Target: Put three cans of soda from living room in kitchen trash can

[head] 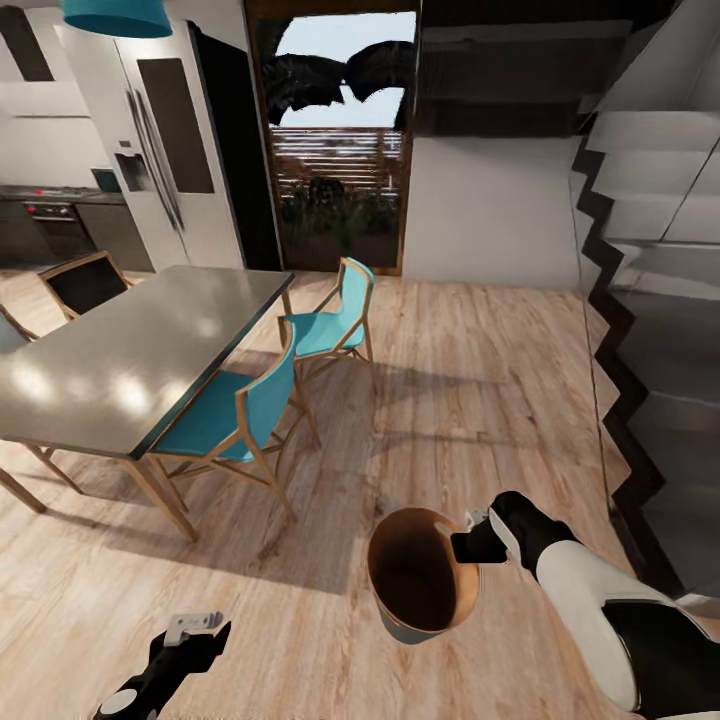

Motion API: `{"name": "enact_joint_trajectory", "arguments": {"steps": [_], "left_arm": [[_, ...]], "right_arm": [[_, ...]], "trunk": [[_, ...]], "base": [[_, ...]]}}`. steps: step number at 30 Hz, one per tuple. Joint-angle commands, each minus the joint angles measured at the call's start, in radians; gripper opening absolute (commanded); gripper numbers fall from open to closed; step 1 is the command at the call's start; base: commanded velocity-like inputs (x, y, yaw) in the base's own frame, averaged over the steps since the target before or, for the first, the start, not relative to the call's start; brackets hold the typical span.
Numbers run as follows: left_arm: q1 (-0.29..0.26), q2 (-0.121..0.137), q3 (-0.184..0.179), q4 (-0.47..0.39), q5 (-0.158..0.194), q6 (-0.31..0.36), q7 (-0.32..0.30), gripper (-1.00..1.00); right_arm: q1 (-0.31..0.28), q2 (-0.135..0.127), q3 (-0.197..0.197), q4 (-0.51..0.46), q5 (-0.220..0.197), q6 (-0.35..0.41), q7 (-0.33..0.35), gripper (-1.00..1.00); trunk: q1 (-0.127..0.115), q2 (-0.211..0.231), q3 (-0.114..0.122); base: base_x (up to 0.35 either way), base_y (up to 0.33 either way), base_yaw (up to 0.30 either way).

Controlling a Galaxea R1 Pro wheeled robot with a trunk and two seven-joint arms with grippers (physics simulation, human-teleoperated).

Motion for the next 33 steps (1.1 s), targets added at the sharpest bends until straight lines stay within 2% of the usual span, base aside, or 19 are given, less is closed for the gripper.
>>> {"name": "enact_joint_trajectory", "arguments": {"steps": [1,10,33], "left_arm": [[0.000,0.000,0.000,0.000,0.000,0.000,0.000,1.00],[0.000,0.000,0.000,0.000,-0.001,0.000,0.000,1.00],[0.000,0.000,0.000,-0.013,0.000,0.000,0.000,1.00]], "right_arm": [[0.000,0.001,-0.006,0.000,-0.019,0.003,0.005,-1.00],[0.000,0.012,-0.006,0.000,-0.018,0.003,-0.001,-1.00],[0.000,0.017,-0.006,0.000,-0.018,0.003,0.000,-1.00]], "trunk": [[-0.004,0.007,0.003],[-0.038,0.070,0.032],[-0.127,0.231,0.104]], "base": [[0.000,0.000,0.252],[0.000,0.000,0.252],[0.000,0.000,0.252]]}}
